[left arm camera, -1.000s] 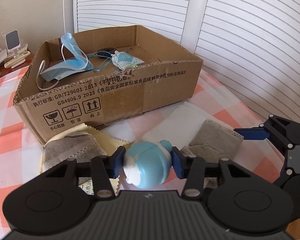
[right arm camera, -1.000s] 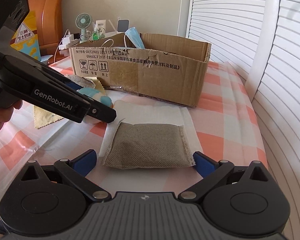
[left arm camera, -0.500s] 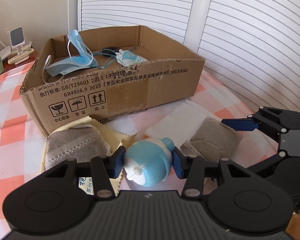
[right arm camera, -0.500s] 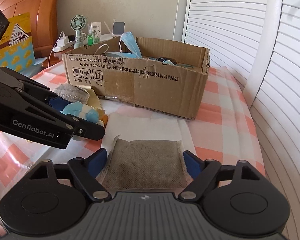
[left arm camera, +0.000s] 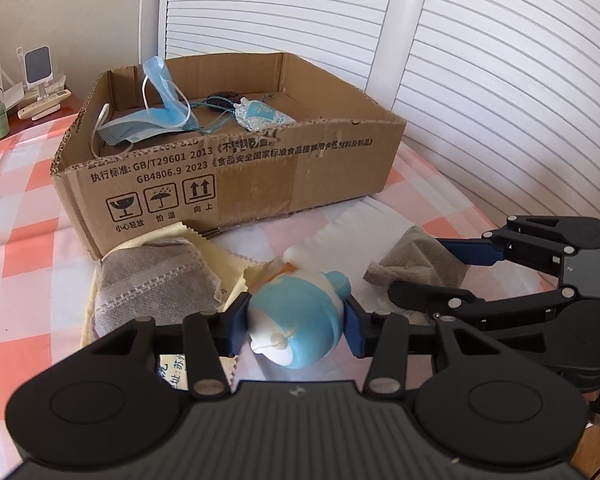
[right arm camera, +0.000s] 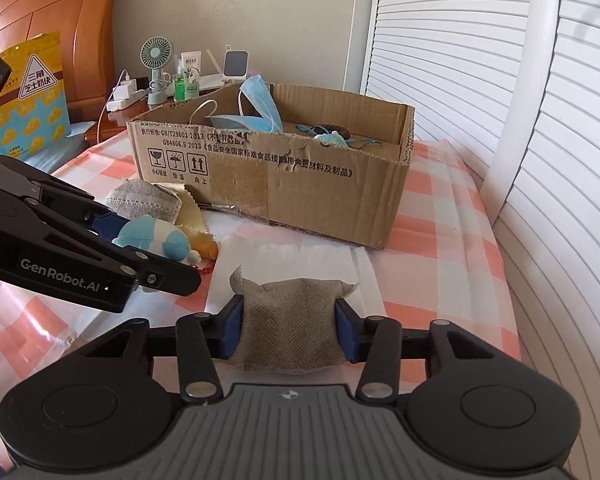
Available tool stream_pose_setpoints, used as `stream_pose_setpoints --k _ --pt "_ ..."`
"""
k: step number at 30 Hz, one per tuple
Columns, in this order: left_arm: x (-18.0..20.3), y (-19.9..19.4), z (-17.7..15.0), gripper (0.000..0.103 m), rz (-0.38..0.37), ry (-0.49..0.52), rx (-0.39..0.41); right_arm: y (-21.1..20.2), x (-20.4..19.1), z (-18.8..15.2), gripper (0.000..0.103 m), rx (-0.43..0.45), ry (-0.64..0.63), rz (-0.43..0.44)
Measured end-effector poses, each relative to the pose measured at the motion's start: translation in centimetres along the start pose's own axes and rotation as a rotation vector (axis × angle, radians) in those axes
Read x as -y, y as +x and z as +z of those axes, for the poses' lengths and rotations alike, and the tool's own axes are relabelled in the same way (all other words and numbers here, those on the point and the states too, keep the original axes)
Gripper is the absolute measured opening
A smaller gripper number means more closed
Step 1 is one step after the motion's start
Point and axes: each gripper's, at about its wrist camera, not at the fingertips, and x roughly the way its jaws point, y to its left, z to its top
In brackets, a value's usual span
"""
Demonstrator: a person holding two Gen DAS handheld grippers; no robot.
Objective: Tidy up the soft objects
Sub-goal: 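Carry the blue toy and grey pad into the box and open both grippers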
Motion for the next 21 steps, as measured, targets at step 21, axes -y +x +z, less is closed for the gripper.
stream_pose_setpoints --k 21 --pt "0.0 -6.9 3.9 0.046 -0.015 0.141 0.042 -4.9 0.2 2.3 0.05 0.074 -0.078 0.017"
